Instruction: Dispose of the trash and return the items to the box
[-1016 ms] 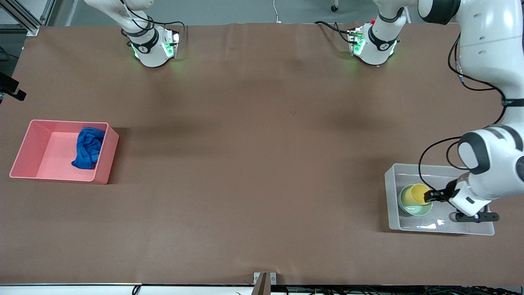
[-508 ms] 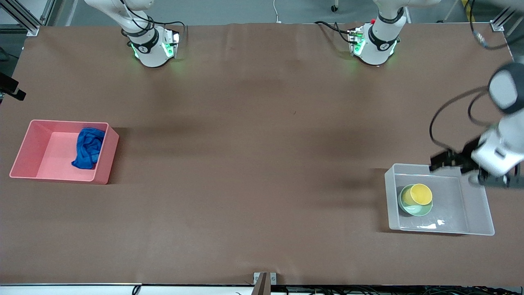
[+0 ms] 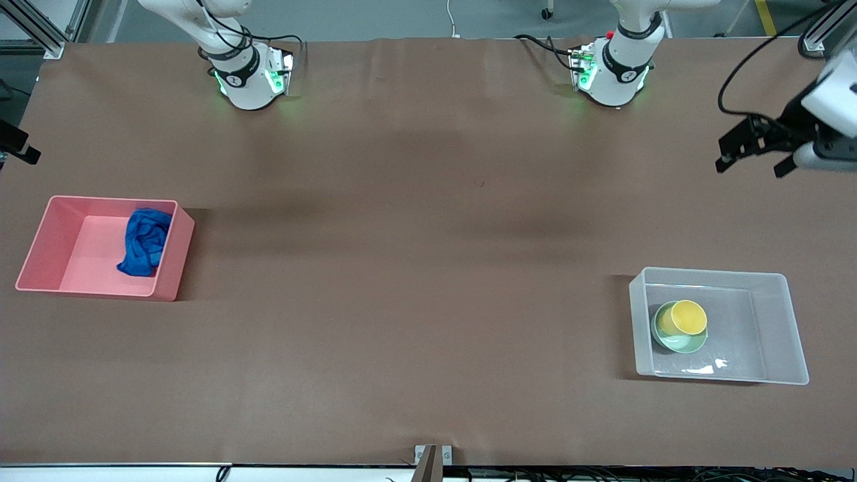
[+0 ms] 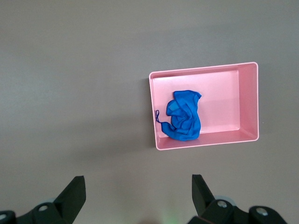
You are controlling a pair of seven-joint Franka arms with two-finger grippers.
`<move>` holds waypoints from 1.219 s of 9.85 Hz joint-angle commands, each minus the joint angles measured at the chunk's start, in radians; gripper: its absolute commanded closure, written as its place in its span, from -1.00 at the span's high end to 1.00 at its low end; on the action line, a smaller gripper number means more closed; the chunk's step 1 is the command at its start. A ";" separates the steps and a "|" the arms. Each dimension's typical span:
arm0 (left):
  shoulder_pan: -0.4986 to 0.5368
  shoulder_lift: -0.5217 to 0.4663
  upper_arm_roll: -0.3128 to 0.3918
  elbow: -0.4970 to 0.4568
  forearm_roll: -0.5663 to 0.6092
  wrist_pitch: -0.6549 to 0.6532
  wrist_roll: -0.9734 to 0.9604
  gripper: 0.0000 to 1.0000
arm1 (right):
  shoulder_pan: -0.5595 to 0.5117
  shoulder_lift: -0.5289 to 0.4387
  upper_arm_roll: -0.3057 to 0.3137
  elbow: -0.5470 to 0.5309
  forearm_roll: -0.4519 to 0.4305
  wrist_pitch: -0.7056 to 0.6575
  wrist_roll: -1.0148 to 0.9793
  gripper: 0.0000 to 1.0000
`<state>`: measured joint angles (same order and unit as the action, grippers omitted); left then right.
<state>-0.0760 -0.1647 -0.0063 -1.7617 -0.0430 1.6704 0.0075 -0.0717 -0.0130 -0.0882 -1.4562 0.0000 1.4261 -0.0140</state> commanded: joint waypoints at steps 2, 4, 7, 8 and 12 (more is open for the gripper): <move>0.024 0.057 -0.024 0.054 0.022 -0.001 -0.012 1.00 | -0.010 0.004 0.005 0.011 -0.002 -0.012 -0.012 1.00; 0.024 0.147 -0.029 0.205 0.028 -0.061 -0.012 1.00 | -0.011 0.004 0.005 0.011 -0.002 -0.012 -0.014 1.00; 0.022 0.171 -0.031 0.257 0.029 -0.158 -0.018 0.97 | -0.011 0.004 0.005 0.011 -0.002 -0.012 -0.014 1.00; 0.022 0.172 -0.031 0.257 0.025 -0.167 -0.021 0.97 | -0.011 0.004 0.005 0.011 -0.002 -0.012 -0.014 1.00; 0.025 0.194 -0.031 0.268 0.034 -0.169 -0.037 0.92 | -0.013 0.004 0.002 0.011 -0.002 -0.012 -0.014 1.00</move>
<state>-0.0614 -0.0051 -0.0233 -1.5065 -0.0319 1.5244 -0.0296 -0.0730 -0.0129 -0.0900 -1.4562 0.0000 1.4254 -0.0141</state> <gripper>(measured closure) 0.031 0.000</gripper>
